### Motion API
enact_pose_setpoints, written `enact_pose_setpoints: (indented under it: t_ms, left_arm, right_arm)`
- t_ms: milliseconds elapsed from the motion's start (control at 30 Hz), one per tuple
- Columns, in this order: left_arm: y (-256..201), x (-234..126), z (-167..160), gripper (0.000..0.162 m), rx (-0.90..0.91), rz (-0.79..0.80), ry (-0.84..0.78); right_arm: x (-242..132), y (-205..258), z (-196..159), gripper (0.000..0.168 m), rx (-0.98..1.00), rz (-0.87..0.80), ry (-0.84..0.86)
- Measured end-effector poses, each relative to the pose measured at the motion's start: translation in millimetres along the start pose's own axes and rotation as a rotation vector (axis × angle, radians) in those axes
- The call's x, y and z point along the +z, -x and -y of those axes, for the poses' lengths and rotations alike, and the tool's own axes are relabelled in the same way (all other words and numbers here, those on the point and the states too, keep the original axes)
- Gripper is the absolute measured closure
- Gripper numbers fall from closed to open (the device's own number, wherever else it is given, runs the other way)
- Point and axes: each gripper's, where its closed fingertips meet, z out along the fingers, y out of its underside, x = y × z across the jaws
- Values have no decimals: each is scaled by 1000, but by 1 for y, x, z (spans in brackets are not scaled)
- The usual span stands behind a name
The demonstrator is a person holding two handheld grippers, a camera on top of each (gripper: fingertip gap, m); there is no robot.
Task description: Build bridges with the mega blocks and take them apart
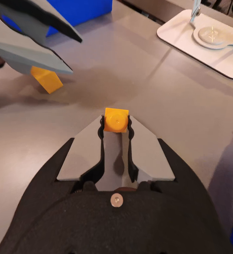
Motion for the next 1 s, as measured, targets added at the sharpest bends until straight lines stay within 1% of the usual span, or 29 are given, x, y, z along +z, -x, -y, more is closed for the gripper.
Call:
enact_pose_setpoints:
  t_ms: [200, 233, 300, 367, 467, 533, 600, 667, 733, 800, 867, 967, 1000]
  left_arm:
    - [4, -4, 6, 115, -62, -6, -37]
    - [7, -4, 5, 115, -64, 6, -32]
    - [9, -4, 5, 115, -63, 12, -39]
    - [11, -7, 7, 115, -65, 14, -52]
    - [15, -18, 16, 113, -55, 19, -95]
    - [22, -30, 21, 113, -73, 32, -112]
    - [46, -50, 24, 115, -151, 118, -127]
    - [74, -81, 31, 116, -236, 186, -189]
    - [110, -121, 30, 121, -306, 299, -239]
    - [148, -156, 15, 123, -346, 416, -201]
    - [180, -173, -14, 122, -397, 483, -75]
    - [199, -166, -72, 111, -470, 454, 203]
    - [202, -160, -87, 110, -480, 458, 266]
  right_arm:
    - [-4, 5, 11, 137, -130, -62, -37]
    - [-4, 6, 15, 132, -137, -72, -58]
    - [-3, 9, 20, 124, -142, -70, -86]
    - [-4, 6, 23, 123, -134, -89, -108]
    - [-13, -1, 33, 121, -105, -116, -190]
    - [-19, -4, 40, 121, -66, -105, -240]
    - [-25, -6, 44, 121, -32, -99, -278]
    - [-28, -9, 45, 121, -19, -102, -297]
    - [-29, -10, 44, 121, -17, -98, -293]
    - [-28, -8, 43, 121, -21, -88, -288]
    - [-28, -4, 44, 121, -32, -81, -286]
    - [-26, 1, 45, 121, -62, -81, -278]
    - [-25, 3, 44, 121, -71, -82, -274]
